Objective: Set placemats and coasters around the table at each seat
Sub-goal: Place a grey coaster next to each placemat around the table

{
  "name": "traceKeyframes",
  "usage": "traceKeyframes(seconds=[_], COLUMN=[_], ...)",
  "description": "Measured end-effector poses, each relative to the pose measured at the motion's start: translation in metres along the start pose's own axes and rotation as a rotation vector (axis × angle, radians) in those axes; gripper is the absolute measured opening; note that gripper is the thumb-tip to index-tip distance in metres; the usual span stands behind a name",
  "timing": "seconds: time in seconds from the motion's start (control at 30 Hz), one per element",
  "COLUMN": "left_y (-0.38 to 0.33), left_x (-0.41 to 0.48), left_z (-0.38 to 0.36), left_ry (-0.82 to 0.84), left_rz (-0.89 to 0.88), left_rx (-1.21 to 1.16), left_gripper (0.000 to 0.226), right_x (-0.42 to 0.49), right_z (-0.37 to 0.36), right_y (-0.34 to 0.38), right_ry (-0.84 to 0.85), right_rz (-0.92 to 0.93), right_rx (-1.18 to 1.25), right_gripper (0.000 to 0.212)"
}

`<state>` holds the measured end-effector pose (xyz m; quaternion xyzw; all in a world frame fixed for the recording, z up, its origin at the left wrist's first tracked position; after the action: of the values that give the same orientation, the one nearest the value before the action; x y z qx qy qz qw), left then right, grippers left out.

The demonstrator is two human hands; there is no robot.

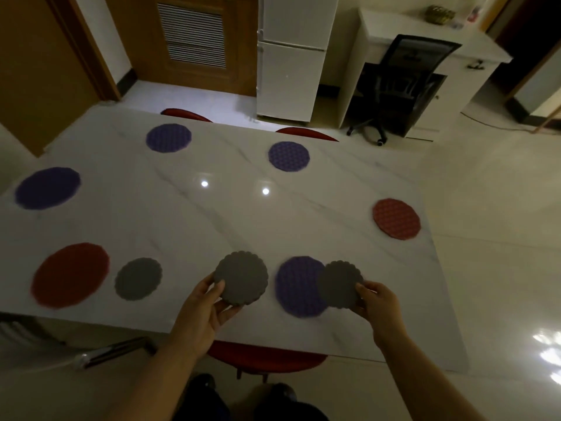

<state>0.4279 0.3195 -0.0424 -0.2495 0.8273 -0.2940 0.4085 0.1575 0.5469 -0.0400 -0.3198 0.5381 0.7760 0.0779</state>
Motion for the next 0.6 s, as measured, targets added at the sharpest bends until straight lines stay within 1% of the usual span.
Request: traceKeyframes(seconds=[0.1,0.2,0.33,0.6], left_y=[0.021,0.035,0.044,0.049], left_x=[-0.006,-0.008,-0.007,-0.007], left_z=[-0.021,-0.040,-0.057,-0.069], left_ry=[0.020,0.044,0.090,0.127], left_rz=[0.034,0.063,0.085,0.104], left_rx=[0.030,0.053,0.065,0.101], left_gripper=[0.030,0.028,0.040,0.044], right_x=[0.020,0.036,0.047,0.039], right_z=[0.035,0.046,0.048,0.053], right_y=[-0.020,-0.036,-0.050,-0.037], right_ry=[-0.087,-0.111,-0.140,-0.201], right_rz=[-0.018,-0.061,-0.102,-0.031], right_rx=[-0.076,-0.106,-0.148,-0.389], right_gripper=[0.018,0.024,0.025,0.043])
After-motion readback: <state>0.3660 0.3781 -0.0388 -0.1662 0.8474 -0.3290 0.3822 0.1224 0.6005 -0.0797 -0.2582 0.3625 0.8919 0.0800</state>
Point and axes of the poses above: each hand's wrist, its own x-axis towards the middle knuckle, its own z-axis out of the back of the hand, y = z × x, the point moved 8 cm from there along x, towards the middle knuckle, and after that the axes turned 3 degrees about -z, right-handed, at the moved point
